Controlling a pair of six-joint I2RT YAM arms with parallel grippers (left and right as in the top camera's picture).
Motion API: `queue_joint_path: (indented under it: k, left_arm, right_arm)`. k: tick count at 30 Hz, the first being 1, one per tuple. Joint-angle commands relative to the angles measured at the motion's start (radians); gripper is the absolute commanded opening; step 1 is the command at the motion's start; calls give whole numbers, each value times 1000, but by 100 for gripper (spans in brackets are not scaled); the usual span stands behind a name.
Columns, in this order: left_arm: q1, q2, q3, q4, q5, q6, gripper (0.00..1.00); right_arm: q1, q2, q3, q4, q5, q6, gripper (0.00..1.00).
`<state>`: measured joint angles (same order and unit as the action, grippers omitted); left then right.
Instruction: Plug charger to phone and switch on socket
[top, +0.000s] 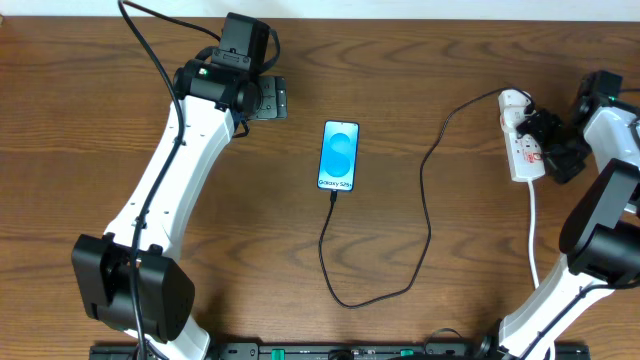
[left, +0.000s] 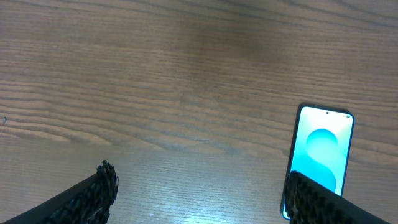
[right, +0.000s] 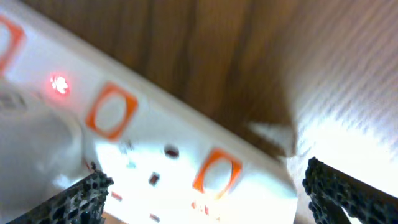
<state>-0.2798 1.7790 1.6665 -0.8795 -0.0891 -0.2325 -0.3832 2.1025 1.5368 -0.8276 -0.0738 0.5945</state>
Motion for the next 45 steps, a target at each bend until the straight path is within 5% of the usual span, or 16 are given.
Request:
queue_joint_path:
  k: [1,13,30,37,45]
  left_arm:
    - [0,7,-6,-2,-21,-5,87]
    - [0,7,-6,-2,-21,-5,87]
    - [0,7,-6,-2,-21,-5,87]
    - [0,7,-6,-2,-21,-5,87]
    - [0,7,-6,-2,-21,-5,87]
  right_arm:
    - [3,-71,-19,-50,7,-11,99]
    - [26,-369,-80,-230,91,-15,99]
    - [304,-1057,-690,87,90,-200,93]
    - [389,-1300,-783,86,74,-199,99]
    - [390,-1341,-783,39,66,-199,99]
